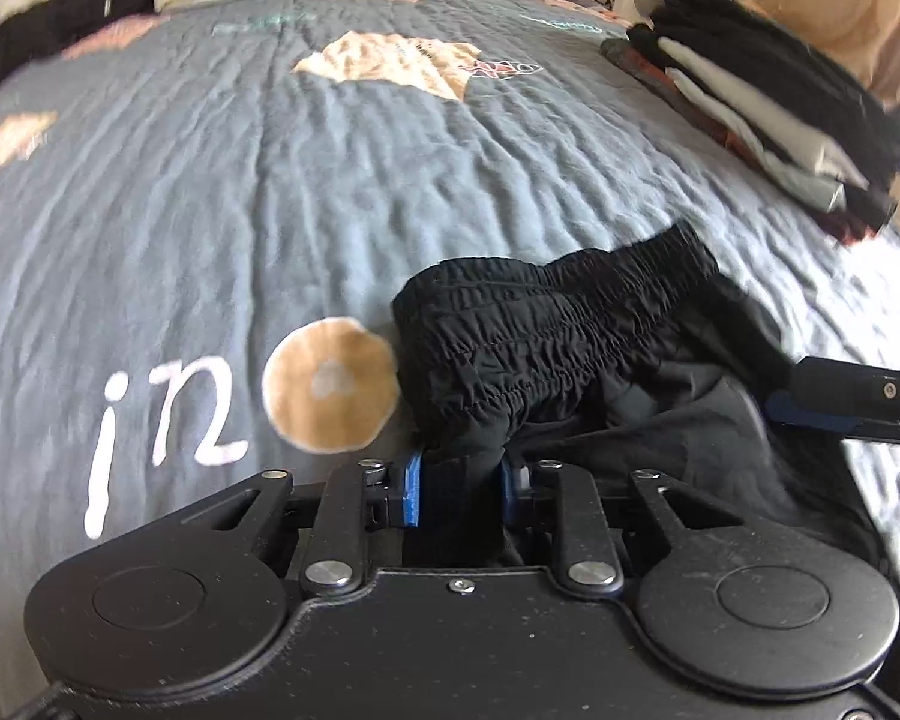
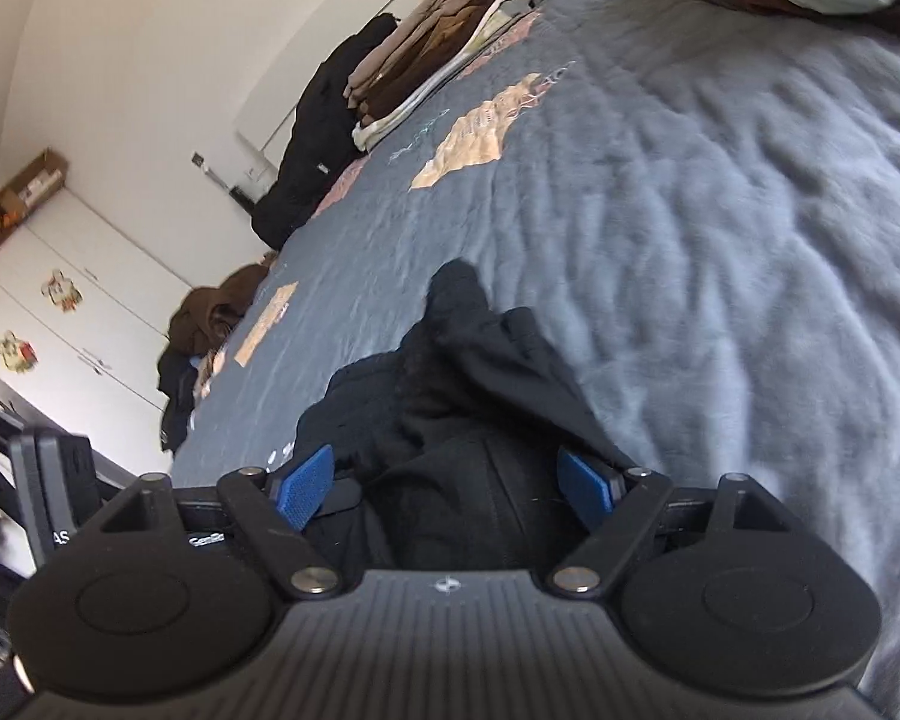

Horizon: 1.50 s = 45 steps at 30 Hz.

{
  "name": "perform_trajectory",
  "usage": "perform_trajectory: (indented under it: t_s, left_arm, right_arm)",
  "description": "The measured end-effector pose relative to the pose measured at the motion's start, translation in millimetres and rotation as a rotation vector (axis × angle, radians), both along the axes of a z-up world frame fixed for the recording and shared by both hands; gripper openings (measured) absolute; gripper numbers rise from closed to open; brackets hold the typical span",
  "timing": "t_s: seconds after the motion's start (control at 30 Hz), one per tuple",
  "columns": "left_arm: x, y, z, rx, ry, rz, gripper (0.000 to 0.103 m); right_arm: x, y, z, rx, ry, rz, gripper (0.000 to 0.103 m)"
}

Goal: Fold clothes

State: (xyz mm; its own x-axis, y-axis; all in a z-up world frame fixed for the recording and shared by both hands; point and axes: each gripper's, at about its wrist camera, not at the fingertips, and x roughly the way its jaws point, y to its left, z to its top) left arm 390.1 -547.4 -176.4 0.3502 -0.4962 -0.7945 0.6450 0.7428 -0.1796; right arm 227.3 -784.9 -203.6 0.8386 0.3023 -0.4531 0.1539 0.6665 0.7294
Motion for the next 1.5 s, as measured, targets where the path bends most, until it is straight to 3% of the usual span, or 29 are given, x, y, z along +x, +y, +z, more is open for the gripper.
perform_trajectory:
  t_s: [0.07,0.2,0.33,0.47,0.57,0.63,0.73,0.83,0.9,0.93,0.97,1.03,1.13,1.2,1.23,1.3,1.33,1.37,1.5]
  left_arm:
    - [-1,15,11,-0.088,0.025,0.005,0.028]
    - [-15,29,41,-0.262,-0.006,0.009,0.028]
    - [-18,-8,37,-0.265,0.05,-0.072,0.029]
    - [-5,-23,8,-0.23,0.133,-0.062,0.029]
    - [11,-8,-11,-0.252,0.194,-0.035,0.029]
    - [22,9,-20,-0.305,0.239,-0.02,0.026]
    - [36,36,-31,-0.372,0.295,0.011,0.01]
    - [42,53,-35,-0.427,0.339,0.028,0.008]
    - [38,58,-25,-0.482,0.349,0.022,0.012]
    - [38,57,-23,-0.502,0.354,0.018,0.029]
    - [40,53,-22,-0.516,0.357,0.016,0.054]
    - [43,46,-21,-0.544,0.364,0.013,0.073]
    - [48,34,-19,-0.587,0.374,0.007,0.076]
    - [51,26,-17,-0.615,0.381,0.003,0.076]
    - [53,25,-19,-0.608,0.379,0.004,0.071]
    - [59,26,-26,-0.564,0.365,0.014,0.053]
    - [62,29,-28,-0.546,0.36,0.023,0.039]
    - [64,34,-30,-0.54,0.359,0.033,0.034]
    - [67,62,-26,-0.556,0.368,0.085,0.034]
  right_arm:
    - [-4,-6,0,0.036,-0.01,-0.011,0.08]
    - [-5,-8,11,0.065,-0.05,-0.005,0.081]
    - [1,4,35,0.042,-0.116,0.035,0.082]
    - [25,21,36,0.025,-0.127,0.106,0.082]
    - [42,18,3,0.059,-0.053,0.078,0.081]
    - [43,4,-18,0.132,-0.053,0.036,0.072]
    - [43,-13,-23,0.164,-0.038,0.023,0.057]
    - [47,-15,-17,0.127,-0.021,0.056,0.055]
    - [48,-11,-6,0.109,-0.027,0.081,0.056]
    - [49,-9,-1,0.101,-0.029,0.093,0.061]
    - [49,-7,4,0.092,-0.032,0.106,0.063]
    - [51,-3,14,0.075,-0.038,0.131,0.069]
    - [53,3,30,0.048,-0.046,0.169,0.073]
    - [70,3,26,0.035,0.001,0.163,0.073]
    - [79,2,20,0.038,0.02,0.166,0.073]
    - [93,-3,6,0.056,0.056,0.161,0.071]
    - [95,-5,3,0.051,0.06,0.161,0.069]
    - [97,-7,0,0.045,0.06,0.161,0.067]
    - [90,-20,-3,0.074,0.069,0.135,0.055]
